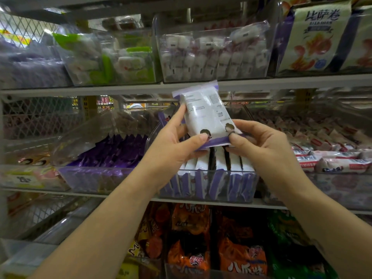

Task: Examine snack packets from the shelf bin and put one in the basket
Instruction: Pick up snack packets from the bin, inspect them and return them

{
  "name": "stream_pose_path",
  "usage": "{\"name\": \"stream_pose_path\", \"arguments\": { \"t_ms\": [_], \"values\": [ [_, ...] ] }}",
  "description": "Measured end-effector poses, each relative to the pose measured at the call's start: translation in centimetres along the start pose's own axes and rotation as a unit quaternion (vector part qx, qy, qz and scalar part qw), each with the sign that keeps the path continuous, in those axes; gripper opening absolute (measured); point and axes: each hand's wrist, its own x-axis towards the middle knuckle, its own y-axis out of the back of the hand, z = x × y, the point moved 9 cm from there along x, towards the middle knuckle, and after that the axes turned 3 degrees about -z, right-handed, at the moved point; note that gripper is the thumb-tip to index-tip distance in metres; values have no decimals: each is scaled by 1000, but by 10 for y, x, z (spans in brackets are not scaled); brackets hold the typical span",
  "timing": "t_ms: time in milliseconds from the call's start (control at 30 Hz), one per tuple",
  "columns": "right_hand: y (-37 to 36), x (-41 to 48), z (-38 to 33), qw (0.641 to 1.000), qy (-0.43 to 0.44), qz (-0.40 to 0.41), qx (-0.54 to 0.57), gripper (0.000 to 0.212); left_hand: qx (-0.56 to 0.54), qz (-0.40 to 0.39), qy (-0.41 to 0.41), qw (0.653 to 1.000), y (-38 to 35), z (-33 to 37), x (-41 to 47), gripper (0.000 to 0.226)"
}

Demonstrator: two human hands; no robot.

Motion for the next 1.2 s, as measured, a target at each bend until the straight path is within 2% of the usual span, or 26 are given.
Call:
{"name": "stream_pose_path", "arguments": {
  "t_ms": [100,200,333,400,533,700,767,833,900,967,1067,1200],
  "values": [
    [3,3,-8,980,20,-34,-197,54,104,25,-2,994,4,12,2,60],
    [-10,3,-13,955,45,-124,-266,85,231,36,-16,972,-2,26,4,44],
    [-17,4,-16,913,61,-180,-361,104,341,47,-41,938,-18,43,5,40],
    [-15,8,-20,910,65,-174,-372,100,337,47,-59,938,-27,52,8,37],
    [-6,16,-28,938,62,-146,-307,80,303,4,-83,949,-47,58,18,40],
    [14,22,-21,949,5,-152,-276,57,238,-74,-53,967,-52,29,29,34],
    [23,23,-16,967,-35,-149,-205,43,193,-90,-38,976,-47,15,29,30],
    [30,25,-13,976,-76,-140,-145,32,206,-86,-30,974,-42,1,31,20],
    [37,30,-12,980,-110,-122,-115,27,317,-93,-18,944,-40,-14,33,15],
    [39,34,-10,979,-143,-117,-84,24,420,-127,13,899,-43,-34,34,19],
    [31,40,-8,974,-175,-127,-67,24,511,-180,45,840,-46,-57,32,25],
    [18,45,3,961,-220,-148,-74,21,560,-184,16,808,-33,-59,30,31]
  ]
}}
